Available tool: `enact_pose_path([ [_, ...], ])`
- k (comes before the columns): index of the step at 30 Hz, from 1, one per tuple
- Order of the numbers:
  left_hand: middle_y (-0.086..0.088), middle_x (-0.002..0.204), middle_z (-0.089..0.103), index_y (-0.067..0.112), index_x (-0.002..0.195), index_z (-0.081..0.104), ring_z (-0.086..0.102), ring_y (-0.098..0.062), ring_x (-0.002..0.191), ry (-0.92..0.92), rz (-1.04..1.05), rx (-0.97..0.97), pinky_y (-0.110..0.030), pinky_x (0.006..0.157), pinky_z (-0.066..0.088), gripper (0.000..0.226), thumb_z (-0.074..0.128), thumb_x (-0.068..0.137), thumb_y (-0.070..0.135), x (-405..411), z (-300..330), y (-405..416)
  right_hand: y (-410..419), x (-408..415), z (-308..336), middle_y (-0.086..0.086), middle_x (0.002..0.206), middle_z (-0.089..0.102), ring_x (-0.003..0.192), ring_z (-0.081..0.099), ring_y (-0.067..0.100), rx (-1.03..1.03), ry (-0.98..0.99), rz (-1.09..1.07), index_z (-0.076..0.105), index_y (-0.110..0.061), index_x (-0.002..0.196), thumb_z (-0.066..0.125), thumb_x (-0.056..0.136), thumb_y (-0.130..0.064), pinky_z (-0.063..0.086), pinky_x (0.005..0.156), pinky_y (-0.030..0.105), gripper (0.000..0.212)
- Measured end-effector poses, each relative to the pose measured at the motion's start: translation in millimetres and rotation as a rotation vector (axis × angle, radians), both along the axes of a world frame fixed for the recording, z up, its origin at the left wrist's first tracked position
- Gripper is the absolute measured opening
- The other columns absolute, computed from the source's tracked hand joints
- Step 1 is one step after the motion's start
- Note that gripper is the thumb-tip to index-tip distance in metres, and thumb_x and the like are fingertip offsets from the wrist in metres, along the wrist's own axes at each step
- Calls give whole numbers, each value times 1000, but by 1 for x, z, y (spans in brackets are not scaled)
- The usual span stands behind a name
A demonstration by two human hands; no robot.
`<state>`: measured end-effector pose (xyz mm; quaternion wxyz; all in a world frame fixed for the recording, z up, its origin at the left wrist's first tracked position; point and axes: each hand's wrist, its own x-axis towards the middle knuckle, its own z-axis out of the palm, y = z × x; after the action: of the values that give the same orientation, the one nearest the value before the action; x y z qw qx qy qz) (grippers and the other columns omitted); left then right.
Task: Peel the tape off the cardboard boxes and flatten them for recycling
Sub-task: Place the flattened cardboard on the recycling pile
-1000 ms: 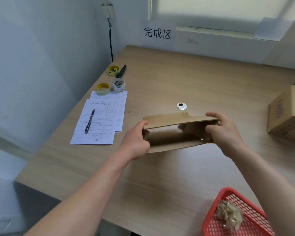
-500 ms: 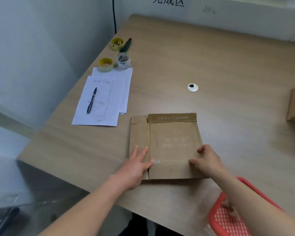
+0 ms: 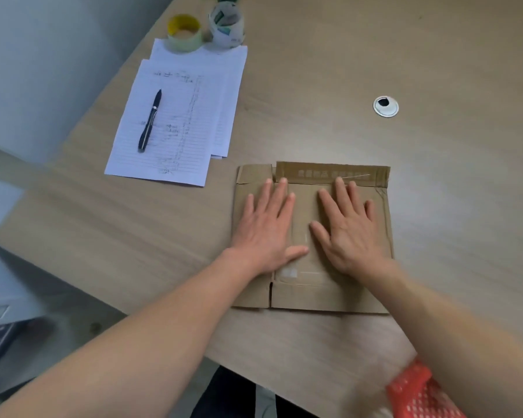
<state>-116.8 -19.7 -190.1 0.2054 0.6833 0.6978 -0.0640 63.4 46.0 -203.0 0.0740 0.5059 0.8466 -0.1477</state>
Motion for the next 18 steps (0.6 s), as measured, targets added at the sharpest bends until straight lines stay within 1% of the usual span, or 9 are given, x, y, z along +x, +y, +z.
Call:
enact_pose_path([
  [3,-6,163,-26,18,159,-7,-27,-30,149,48,-10,15,-54,121,-9,111,35,81,86,-3,-18,5,4,1,-16,1,167,-11,154,-12,26,5,-22,11,7,-33,159,17,94,-66,4,122,56,74],
  [7,-5,165,-20,25,159,-5,-21,-31,151,74,10,67,-56,120,-7,106,24,79,88,-2,-29,4,4,-1,-22,-2,168,-9,154,-10,25,16,-5,-22,7,-37,158,15,93,-67,3,122,55,72],
  [10,-3,167,-15,31,159,-2,-16,-29,152,74,57,99,-55,120,-3,98,21,81,87,3,-30,6,4,-2,-23,-4,167,-11,154,-11,25,5,4,-73,5,-42,157,16,94,-67,1,122,54,69],
  [13,-1,167,-9,32,159,1,-12,-28,153,88,95,121,-54,121,2,94,18,83,85,5,-29,10,6,-3,-24,-2,167,-13,154,-13,25,0,2,-119,2,-43,157,19,94,-69,-1,123,54,70],
  [18,1,167,-10,33,158,1,-12,-26,153,85,100,123,-54,120,1,90,19,85,82,5,-30,10,3,6,-12,5,167,-16,153,-15,24,-44,61,-143,10,-37,158,23,87,-76,-2,123,50,83],
])
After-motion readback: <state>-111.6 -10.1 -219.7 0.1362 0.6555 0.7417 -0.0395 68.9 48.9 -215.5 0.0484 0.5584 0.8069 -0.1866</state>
